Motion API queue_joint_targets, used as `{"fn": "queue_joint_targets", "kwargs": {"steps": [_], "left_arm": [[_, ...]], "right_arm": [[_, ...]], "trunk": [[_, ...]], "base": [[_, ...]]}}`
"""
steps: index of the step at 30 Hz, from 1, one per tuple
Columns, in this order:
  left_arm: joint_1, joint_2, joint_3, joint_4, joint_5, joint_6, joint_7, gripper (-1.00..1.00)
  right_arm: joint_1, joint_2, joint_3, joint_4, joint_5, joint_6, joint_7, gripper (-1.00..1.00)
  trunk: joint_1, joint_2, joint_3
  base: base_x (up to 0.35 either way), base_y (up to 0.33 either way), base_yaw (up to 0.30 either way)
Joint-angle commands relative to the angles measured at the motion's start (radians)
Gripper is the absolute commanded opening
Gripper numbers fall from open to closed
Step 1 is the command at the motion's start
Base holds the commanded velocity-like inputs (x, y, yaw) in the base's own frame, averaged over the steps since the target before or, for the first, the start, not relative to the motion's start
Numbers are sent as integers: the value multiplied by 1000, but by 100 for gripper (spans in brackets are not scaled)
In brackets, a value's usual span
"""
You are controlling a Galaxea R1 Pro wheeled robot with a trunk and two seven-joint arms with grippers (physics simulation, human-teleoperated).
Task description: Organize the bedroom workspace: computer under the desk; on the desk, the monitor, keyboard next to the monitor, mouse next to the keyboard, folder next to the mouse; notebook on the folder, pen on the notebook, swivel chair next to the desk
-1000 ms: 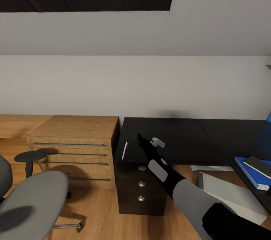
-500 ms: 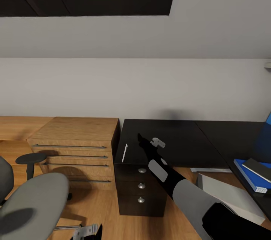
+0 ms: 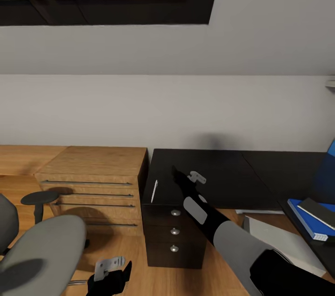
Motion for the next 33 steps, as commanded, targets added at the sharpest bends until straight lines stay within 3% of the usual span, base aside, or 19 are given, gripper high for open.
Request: {"fn": "queue_joint_targets", "kwargs": {"steps": [1, 3, 5, 10, 12, 17, 23, 28, 33], "left_arm": [[0, -3, 2, -17, 9, 16, 8, 100], [0, -22, 10, -48, 9, 45, 8, 100], [0, -46, 17, -68, 7, 64, 10, 100], [0, -63, 22, -76, 4, 75, 43, 100], [0, -66, 23, -78, 3, 77, 99, 100], [-14, -74, 23, -83, 5, 106, 154, 100], [-72, -102, 28, -80, 6, 248, 166, 100], [-89, -109, 71, -73, 6, 299, 166, 100], [-93, -108, 120, -69, 6, 309, 165, 100]], "right_arm": [[-2, 0, 9, 0, 3, 9, -41, 100], [-5, 0, 11, -1, 55, 84, -158, 100], [-12, 0, 12, -3, 171, 224, -322, 100], [-16, 0, 12, -22, 345, 328, -476, 100], [-17, 0, 13, -21, 379, 336, -504, 100], [-17, 0, 19, -18, 395, 372, -525, 100], [-13, 0, 19, -17, 406, 441, -531, 100], [-8, 0, 64, -21, 454, 448, -540, 100], [-6, 0, 86, -24, 470, 448, -559, 100]], "trunk": [[-4, 7, 2], [-11, 21, 8], [-19, 35, 15], [-38, 70, 30], [-46, 84, 37], [-65, 119, 52], [-88, 161, 71], [-107, 196, 87], [-115, 210, 93]], "base": [[0, 0, 0], [0, 0, 0], [0, 0, 0], [0, 0, 0], [0, 0, 0], [0, 0, 0], [0, 0, 0], [0, 0, 0], [0, 0, 2]]}}
